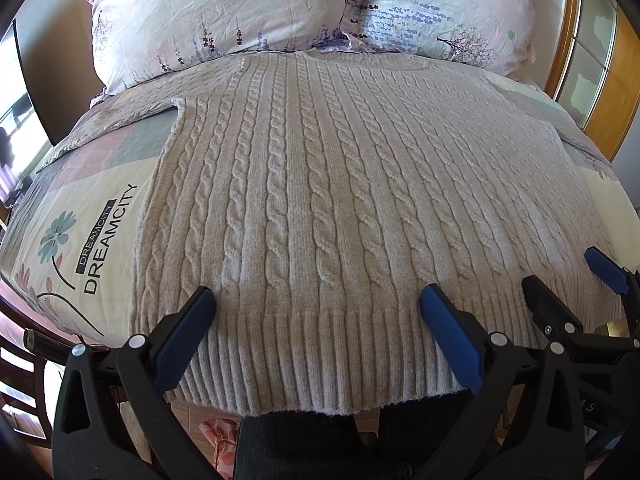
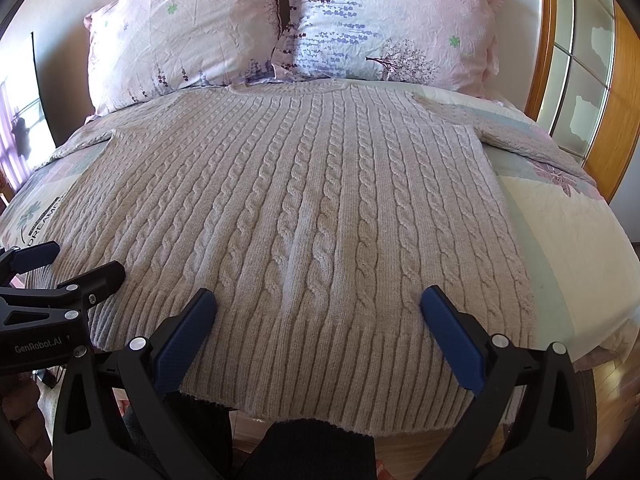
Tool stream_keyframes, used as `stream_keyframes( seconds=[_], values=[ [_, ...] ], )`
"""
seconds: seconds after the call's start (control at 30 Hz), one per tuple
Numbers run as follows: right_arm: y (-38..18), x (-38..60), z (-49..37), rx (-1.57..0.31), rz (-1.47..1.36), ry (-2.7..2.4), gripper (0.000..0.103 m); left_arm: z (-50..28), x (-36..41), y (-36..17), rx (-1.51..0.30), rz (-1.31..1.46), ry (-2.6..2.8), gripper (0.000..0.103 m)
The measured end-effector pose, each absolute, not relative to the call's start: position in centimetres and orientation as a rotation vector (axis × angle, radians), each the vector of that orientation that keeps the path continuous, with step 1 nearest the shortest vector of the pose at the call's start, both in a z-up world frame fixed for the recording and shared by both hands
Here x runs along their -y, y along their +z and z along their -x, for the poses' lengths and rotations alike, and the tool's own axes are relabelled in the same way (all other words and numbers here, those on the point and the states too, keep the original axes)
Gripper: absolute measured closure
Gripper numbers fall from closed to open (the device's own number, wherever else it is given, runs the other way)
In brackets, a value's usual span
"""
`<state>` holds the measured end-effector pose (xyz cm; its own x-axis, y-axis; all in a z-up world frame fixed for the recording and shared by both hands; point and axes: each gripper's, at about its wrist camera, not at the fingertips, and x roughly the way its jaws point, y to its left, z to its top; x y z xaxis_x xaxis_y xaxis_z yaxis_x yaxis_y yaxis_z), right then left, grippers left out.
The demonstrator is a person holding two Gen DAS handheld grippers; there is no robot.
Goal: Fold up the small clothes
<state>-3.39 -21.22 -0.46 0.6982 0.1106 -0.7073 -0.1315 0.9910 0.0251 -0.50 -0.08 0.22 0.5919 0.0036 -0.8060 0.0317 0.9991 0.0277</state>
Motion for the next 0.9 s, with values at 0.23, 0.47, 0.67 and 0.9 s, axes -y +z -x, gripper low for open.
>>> stream_keyframes(
  seconds=[0.23, 0.47, 0.67, 0.9],
  values=[
    [-0.4, 21.4, 4.0, -0.754, 0.032, 0.152, 0.001, 0.5, 0.2, 0.4, -0.932, -0.04, -0.016, 0.002],
    [-0.4, 22.6, 3.8, -0.695, 0.045, 0.25, 0.001, 1.3, 0.1, 0.1, -0.858, -0.063, -0.033, 0.002],
    [5.1, 38.4, -3.1, -0.605, -0.398, 0.032, 0.004, -0.5, -1.1, 1.2, -0.888, -0.071, -0.084, 0.002],
    [2.3, 57.7, -11.4, -0.643, -0.901, -0.292, 0.054, -5.8, -11.5, 4.3, -0.777, 0.357, -0.238, 0.002]
  ],
)
